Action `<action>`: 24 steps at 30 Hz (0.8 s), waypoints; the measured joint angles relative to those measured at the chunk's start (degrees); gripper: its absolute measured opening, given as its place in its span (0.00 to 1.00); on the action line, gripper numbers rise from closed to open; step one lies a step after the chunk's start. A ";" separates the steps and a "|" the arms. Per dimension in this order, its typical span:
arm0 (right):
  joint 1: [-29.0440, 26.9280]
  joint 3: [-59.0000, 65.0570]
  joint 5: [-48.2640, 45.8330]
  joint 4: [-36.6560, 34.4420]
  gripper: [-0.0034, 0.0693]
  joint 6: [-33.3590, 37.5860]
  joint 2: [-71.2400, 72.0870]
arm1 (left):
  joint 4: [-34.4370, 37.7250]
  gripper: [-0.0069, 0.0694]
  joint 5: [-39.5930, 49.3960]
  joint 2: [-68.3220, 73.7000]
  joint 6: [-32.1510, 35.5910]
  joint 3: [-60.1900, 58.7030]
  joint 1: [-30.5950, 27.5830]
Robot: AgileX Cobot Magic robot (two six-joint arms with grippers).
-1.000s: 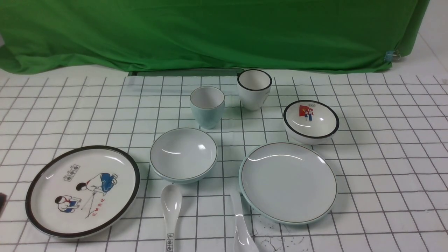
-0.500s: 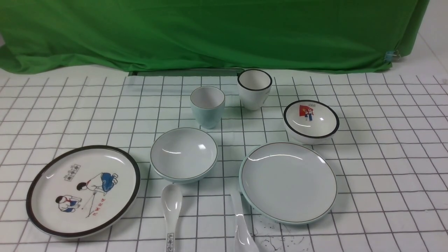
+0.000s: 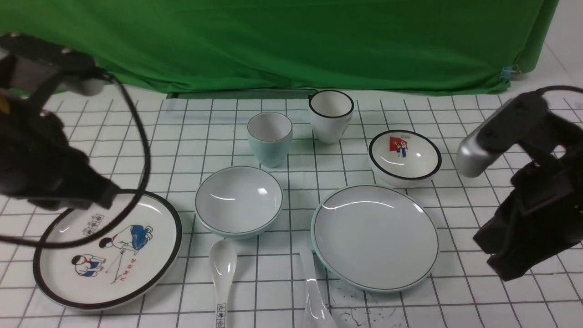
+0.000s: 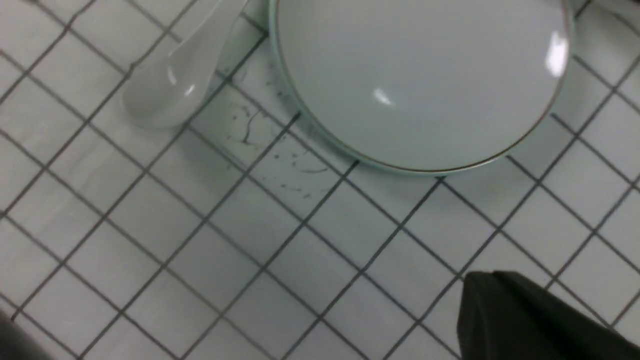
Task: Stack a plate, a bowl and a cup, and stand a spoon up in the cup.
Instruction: Use the left arm to grab a blue rice bowl
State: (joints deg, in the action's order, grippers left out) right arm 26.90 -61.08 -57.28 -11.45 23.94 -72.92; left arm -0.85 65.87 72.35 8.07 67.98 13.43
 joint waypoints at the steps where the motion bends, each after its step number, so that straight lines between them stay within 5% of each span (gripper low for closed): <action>1: 0.46 -0.92 -0.80 0.00 0.06 0.22 -1.36 | 0.17 0.08 -0.27 1.53 0.00 1.51 0.14; 7: 0.84 -5.31 -2.95 0.92 0.06 0.96 -6.37 | 1.23 0.09 -1.77 10.88 0.34 10.03 0.27; 24: 0.90 -12.16 -1.28 3.28 0.06 1.26 -11.57 | 10.12 0.43 -2.32 38.69 2.53 38.20 1.60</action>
State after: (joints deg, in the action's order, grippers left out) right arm 27.79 -73.24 -58.55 -8.17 25.20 -84.49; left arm 9.28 63.54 111.04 10.60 106.17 15.03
